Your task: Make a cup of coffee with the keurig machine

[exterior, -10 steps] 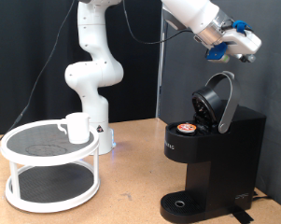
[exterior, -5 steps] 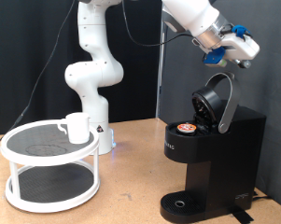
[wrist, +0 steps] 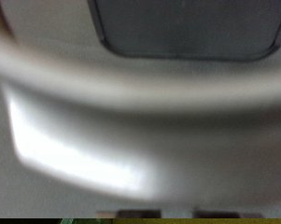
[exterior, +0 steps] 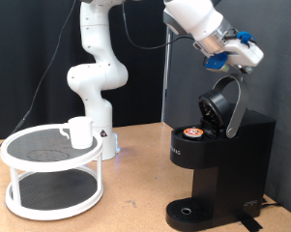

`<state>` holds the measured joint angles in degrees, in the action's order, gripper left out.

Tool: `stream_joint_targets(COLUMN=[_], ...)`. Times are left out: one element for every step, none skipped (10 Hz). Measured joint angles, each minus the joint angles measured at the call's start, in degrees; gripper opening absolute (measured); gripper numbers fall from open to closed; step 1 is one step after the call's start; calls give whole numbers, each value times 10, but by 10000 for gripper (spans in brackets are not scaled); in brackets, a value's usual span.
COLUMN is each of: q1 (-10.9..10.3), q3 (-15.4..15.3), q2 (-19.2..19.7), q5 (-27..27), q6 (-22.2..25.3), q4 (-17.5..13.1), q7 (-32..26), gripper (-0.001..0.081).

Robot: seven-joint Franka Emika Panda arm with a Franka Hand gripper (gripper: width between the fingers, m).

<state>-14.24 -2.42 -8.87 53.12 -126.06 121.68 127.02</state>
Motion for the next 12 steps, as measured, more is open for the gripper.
stream_joint_targets(q1=[3,5,7,10,12,15,19,23,30,37,46,56], q3=[2,3,4,5,8,10,14,19,24,28,34,39], q2=[-6,-12,-18,-23,-29,-35,-41,-47,-54,-59,-65,-68], q5=[-7,-8,-8,-7,-7,-7,-7,-7,-11,-22,-42,-61], q6=[-1,-4,-9,-14,-20,-24,-29,-31,-31,-30,-27,-24], q4=[10,16,21,27,33,39,45,52,58,62,67,73], q7=[0,-1,-1,-2,-3,-5,-13,-21,-24,-25,-25,-25], gripper=[0,0,0,0,0,0,0,0,0,0,0,0])
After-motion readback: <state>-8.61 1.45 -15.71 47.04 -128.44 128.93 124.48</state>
